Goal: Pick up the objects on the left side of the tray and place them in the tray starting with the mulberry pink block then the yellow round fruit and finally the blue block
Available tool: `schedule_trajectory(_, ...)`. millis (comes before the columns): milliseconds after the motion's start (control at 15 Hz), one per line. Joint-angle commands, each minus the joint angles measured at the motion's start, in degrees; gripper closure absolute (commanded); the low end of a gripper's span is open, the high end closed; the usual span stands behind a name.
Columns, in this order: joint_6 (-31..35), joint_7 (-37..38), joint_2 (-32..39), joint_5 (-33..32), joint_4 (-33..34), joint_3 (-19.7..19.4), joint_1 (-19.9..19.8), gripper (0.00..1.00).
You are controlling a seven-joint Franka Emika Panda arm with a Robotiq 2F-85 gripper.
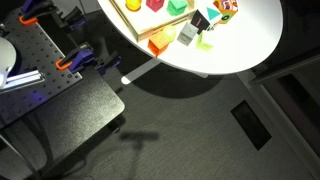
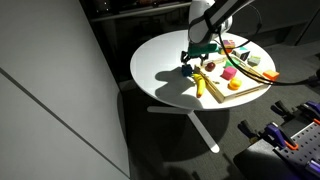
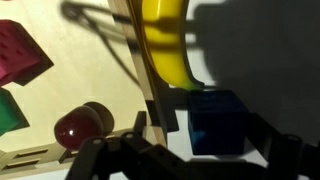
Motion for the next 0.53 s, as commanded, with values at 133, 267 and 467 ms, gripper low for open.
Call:
schedule_trajectory(133,-0.9,3.1,4.2,-1.3,6.6,-1.4,1.3,0.00)
schedule_trajectory(267,-1.0,3.4,5.3,-1.3,8.0,-1.5,1.7,0.00)
schedule_trajectory(467,-1.1,3.8,6.8,-1.5,9.7,-1.8,2.3,0.00)
